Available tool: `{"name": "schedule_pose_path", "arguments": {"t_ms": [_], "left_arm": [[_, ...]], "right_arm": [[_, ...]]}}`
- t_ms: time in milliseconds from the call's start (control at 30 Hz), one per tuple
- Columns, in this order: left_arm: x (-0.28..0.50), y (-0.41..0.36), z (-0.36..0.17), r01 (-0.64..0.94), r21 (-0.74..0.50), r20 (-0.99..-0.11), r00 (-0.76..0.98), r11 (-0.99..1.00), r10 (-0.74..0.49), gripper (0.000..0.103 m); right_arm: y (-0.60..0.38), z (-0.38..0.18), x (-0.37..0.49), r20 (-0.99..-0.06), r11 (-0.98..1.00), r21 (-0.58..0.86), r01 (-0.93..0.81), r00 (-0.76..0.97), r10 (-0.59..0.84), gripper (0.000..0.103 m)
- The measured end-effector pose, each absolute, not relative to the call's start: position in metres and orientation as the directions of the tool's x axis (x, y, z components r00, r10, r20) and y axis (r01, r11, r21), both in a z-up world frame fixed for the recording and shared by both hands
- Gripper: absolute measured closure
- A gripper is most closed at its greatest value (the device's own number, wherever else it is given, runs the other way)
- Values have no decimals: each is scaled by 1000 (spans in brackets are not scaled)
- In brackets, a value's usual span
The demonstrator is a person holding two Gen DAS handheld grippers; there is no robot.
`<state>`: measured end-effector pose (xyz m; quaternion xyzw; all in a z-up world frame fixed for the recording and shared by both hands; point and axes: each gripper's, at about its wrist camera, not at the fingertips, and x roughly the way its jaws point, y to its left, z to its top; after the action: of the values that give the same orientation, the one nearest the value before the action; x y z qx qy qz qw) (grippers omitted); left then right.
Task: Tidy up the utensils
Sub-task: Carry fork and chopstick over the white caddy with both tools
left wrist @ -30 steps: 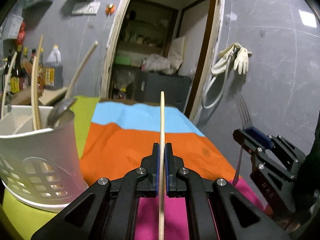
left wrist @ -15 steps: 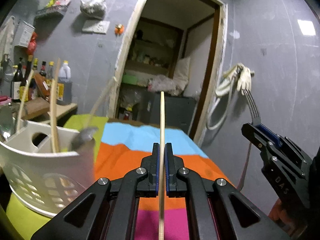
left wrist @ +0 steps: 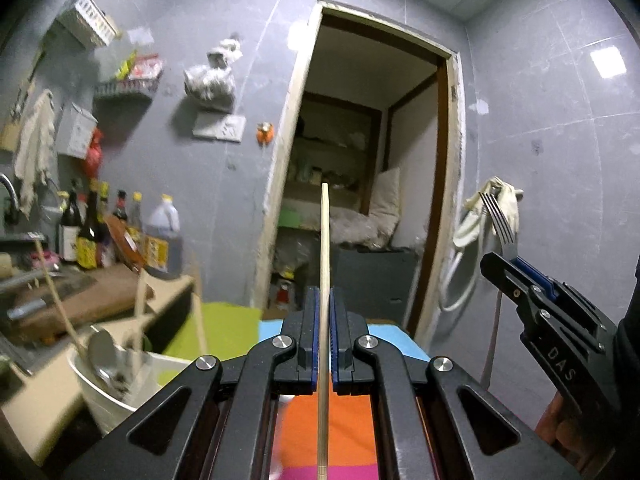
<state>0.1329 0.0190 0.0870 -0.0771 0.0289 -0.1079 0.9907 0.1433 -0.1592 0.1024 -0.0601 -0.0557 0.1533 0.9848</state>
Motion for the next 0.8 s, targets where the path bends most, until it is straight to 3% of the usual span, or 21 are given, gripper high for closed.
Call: {"name": "schedule_pose_path", "arguments": {"t_ms": [400,800], "left_arm": [[131,75,112,124,-152,-29,991,981,-129,100],[164,172,109,17,-348,-61,997,937,-41,100]], "right_arm": [[-116,126,155,141,893,-35,-448,883,448,82],[-77,120,186,127,799,87,-595,802,583,82]]}}
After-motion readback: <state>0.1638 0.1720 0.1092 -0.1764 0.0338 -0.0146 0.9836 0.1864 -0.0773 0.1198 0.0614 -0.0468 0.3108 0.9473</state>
